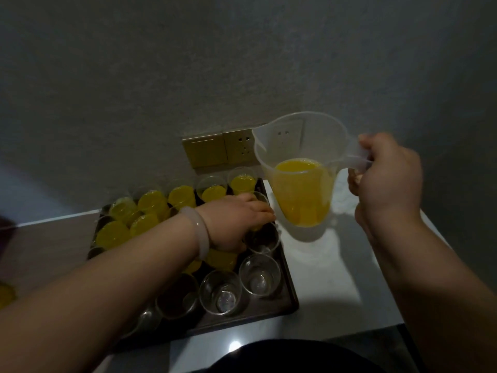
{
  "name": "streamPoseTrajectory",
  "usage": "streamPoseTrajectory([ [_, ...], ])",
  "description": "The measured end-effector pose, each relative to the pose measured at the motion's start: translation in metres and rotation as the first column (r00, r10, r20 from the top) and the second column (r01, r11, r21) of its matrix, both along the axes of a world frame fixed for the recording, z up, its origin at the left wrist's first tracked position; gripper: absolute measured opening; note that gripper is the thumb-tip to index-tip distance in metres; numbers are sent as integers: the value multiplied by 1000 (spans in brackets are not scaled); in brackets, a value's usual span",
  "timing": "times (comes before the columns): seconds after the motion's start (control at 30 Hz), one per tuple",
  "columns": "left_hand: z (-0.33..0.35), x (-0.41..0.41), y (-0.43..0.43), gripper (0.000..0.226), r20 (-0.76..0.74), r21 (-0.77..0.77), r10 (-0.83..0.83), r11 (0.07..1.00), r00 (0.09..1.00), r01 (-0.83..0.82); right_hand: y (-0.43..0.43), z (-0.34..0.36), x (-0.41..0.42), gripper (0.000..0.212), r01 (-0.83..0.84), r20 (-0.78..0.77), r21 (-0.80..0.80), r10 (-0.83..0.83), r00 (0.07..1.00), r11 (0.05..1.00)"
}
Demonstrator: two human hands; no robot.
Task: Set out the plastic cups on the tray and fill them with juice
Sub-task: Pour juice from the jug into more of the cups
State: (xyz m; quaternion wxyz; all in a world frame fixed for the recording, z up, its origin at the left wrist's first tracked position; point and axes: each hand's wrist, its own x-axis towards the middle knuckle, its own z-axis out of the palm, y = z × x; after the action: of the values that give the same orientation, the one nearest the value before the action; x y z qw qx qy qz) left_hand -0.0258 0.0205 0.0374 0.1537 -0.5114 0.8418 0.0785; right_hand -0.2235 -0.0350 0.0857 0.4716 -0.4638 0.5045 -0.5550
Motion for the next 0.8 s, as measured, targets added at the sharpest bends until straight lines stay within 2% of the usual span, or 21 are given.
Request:
streamPoseTrajectory([
  [0.3, -6, -1, -7, 78, 19, 29, -10, 1000, 1000, 10, -6, -2, -4, 32, 1, -16, 14, -1, 1000, 1000],
  [0.8, -6, -2, -1, 74, -36, 42, -5, 999, 999, 6, -9, -5, -2, 32, -1, -28, 30, 2, 1000, 1000],
])
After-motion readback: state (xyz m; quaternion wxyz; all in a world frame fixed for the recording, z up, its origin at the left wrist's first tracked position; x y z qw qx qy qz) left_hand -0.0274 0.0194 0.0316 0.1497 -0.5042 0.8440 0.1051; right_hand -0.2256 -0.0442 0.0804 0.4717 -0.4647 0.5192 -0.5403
